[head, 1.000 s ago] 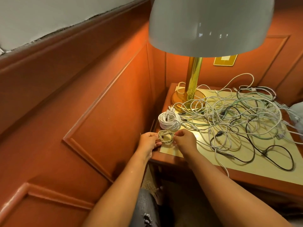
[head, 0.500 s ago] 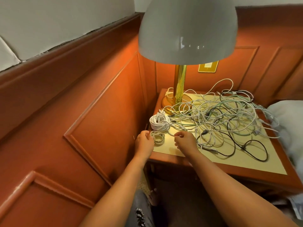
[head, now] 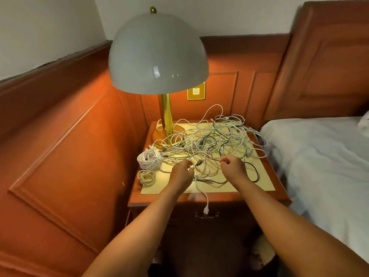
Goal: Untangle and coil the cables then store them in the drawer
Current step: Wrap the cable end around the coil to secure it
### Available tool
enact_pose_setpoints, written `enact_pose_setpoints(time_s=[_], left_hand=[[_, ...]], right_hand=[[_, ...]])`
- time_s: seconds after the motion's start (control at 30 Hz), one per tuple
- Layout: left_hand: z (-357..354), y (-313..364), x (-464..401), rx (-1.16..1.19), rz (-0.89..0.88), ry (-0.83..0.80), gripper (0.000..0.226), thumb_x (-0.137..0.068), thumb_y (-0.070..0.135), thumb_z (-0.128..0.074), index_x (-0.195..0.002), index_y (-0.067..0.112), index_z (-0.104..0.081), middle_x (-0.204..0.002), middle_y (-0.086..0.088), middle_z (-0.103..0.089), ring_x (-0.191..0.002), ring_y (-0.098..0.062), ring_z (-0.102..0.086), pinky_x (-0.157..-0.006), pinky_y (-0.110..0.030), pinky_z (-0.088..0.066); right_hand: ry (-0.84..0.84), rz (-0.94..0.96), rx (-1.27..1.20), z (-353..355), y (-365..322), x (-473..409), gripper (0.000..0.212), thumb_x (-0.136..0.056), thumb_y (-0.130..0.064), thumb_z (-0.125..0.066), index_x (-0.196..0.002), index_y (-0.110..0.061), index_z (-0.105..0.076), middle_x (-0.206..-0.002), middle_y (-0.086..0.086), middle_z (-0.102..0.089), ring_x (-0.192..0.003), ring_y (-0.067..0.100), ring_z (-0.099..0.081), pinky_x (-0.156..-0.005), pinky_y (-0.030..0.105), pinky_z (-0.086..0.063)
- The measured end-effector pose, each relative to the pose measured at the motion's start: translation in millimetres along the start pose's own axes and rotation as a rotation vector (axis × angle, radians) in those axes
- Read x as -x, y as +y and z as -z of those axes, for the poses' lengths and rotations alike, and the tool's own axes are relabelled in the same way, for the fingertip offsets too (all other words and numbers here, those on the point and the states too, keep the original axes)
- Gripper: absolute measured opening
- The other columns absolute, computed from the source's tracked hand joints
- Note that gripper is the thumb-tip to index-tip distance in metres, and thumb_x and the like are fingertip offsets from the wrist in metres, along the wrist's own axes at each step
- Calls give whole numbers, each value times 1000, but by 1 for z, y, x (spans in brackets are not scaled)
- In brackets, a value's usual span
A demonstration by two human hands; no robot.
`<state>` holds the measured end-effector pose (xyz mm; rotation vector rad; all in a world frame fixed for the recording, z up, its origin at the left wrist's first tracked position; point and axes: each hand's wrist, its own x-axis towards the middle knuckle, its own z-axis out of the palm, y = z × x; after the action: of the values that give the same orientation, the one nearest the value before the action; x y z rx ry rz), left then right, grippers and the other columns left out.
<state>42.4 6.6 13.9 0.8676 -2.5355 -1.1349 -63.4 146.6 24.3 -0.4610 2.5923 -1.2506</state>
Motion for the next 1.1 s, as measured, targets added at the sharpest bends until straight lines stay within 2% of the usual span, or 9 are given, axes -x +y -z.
enact_pose_setpoints(time_s=[0.1,0.23,0.33,0.53,0.83,0.9,0.97,1.03,1.1], left_hand=[[-20,-2,-8,-126,-38,-76,31,-91,10,-51,-120,8,-62,-124,-14,-62,-114,-28,-56,-92,-32,-43],[-41,-15,-14,-267,-77,-149,36,-90,11,-53,-125,15,-62,-121,-14,-59,-114,-31,-54,-91,-33,-43],[-48,-25,-17,-306,-123,-153,38,-87,10,-55,-124,15,-61,-120,-14,-55,-116,-31,-47,-91,-33,-40],[-46,-38,-18,-172,-146,-55,41,-93,12,-57,-133,11,-50,-128,-12,-51,-120,-27,-46,-99,-31,-36],[-27,-25,-18,-284,-48,-38,35,-96,17,-51,-130,10,-55,-131,-12,-53,-124,-28,-43,-100,-33,-33],[-16,2,-11,-75,-19,44,29,-96,19,-51,-119,7,-63,-119,-12,-62,-110,-25,-53,-87,-31,-40],[-2,36,1,441,115,-29,34,-101,28,-45,-101,4,-70,-94,-10,-68,-86,-23,-59,-70,-29,-41],[13,64,9,905,244,-221,55,-103,45,-33,-97,3,-69,-86,-11,-69,-78,-23,-63,-70,-31,-43],[28,77,9,1168,326,-342,64,-101,54,-27,-102,3,-67,-91,-13,-71,-83,-25,-66,-77,-35,-46]], right_hand=[[-66,11,109,4,17,-6,23,-92,-9,-51,-105,-8,-70,-106,13,-68,-92,25,-59,-73,27,-42],[-306,89,353,-14,40,-7,33,-90,-16,-59,-122,-11,-65,-124,11,-59,-116,27,-54,-93,29,-42],[-292,216,540,-23,50,-10,21,-92,-21,-58,-110,-14,-67,-117,8,-58,-114,28,-52,-92,31,-41],[15,164,-6,3,37,-7,9,-95,-14,-58,-91,-12,-66,-76,1,-63,-73,20,-57,-61,27,-41],[254,207,-643,68,-25,5,11,-98,-16,-56,-92,-21,-63,-64,0,-53,-56,10,-44,-52,29,-38],[237,241,-652,71,-35,14,10,-97,-16,-58,-92,-23,-64,-63,0,-54,-57,13,-45,-52,30,-38],[209,268,-638,67,-38,26,13,-96,-16,-59,-89,-25,-64,-63,1,-56,-59,18,-46,-52,32,-38],[153,308,-566,57,-34,44,12,-95,-15,-61,-89,-25,-65,-64,5,-57,-59,17,-47,-51,32,-39],[85,395,-438,42,-24,66,13,-92,-13,-64,-91,-25,-66,-64,2,-59,-55,11,-48,-49,30,-40]])
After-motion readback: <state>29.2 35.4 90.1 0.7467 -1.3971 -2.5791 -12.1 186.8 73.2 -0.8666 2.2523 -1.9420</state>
